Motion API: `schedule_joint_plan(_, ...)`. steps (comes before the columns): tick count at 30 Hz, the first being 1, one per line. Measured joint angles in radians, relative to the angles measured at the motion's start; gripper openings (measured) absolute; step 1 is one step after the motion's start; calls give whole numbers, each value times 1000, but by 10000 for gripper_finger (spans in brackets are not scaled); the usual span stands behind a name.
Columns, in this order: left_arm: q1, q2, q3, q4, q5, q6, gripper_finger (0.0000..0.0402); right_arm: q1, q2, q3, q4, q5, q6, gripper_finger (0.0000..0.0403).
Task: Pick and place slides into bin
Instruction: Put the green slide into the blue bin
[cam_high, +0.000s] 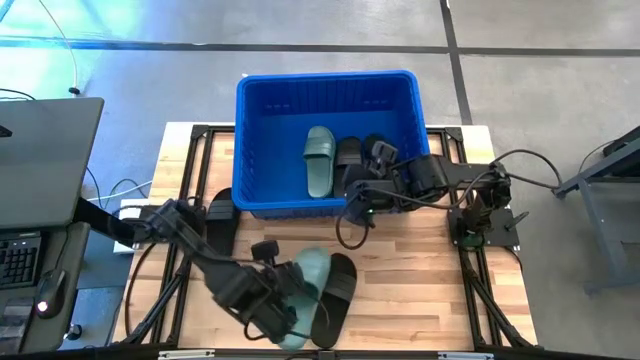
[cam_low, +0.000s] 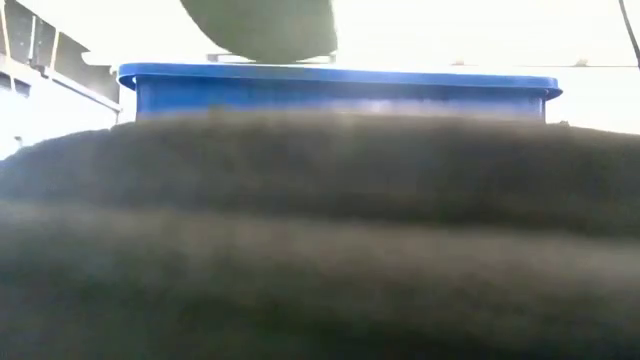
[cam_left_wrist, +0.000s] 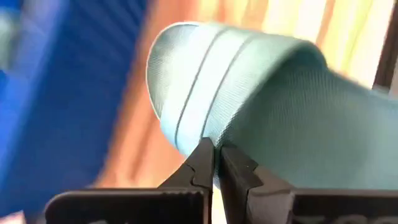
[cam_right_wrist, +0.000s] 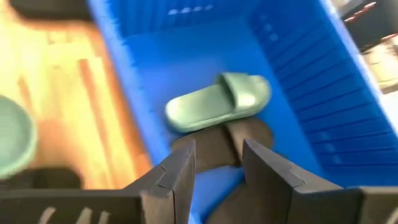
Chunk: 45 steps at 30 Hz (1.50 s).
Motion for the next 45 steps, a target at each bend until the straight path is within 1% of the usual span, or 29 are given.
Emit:
schedule_joint_plan(4,7,-1,148,1,-213,155,1,29,0,-12,-2,-54,8,123)
schedule_joint_plan(5,14,-6,164,9,-261,205,1,42,1,-12,-1,-72,22,123)
schedule_joint_plan(6,25,-29,154,20,-298,248,1,56,1,-12,0,-94,32,123)
schedule_joint_plan(9,77,-82,140,-6,-319,270,0,114,1,-12,0,-125,72,123)
schedule_joint_plan(11,110,-106,139,0,-322,345,0,162,0,-13,-2,-107,83,123)
schedule_joint_plan(15,203,-126,138,2,-382,482,0,251,-1,-13,-1,-75,156,123)
schedule_joint_plan(17,274,-135,138,9,-388,561,0,288,-1,-13,0,-70,206,123)
schedule_joint_plan(19,357,-138,137,2,-393,594,0,322,-1,-13,0,-56,250,123)
schedule_joint_plan(23,529,-127,130,-1,-354,674,0,387,0,-13,-1,33,341,123)
schedule_joint_plan(26,648,-100,126,2,-325,684,0,425,2,-13,0,82,384,123)
schedule_joint_plan(29,736,-66,83,3,-295,688,0,452,2,-13,-1,116,418,123)
schedule_joint_plan(33,803,-56,-42,1,-270,724,0,481,2,-13,-1,172,427,123)
schedule_joint_plan(39,886,-51,-227,16,-240,708,0,495,2,-13,-1,239,421,123)
schedule_joint_plan(42,917,-51,-303,62,-227,716,0,493,2,-13,-1,250,419,123)
schedule_joint_plan(45,943,-52,-371,113,-193,738,0,482,2,-13,-1,250,419,123)
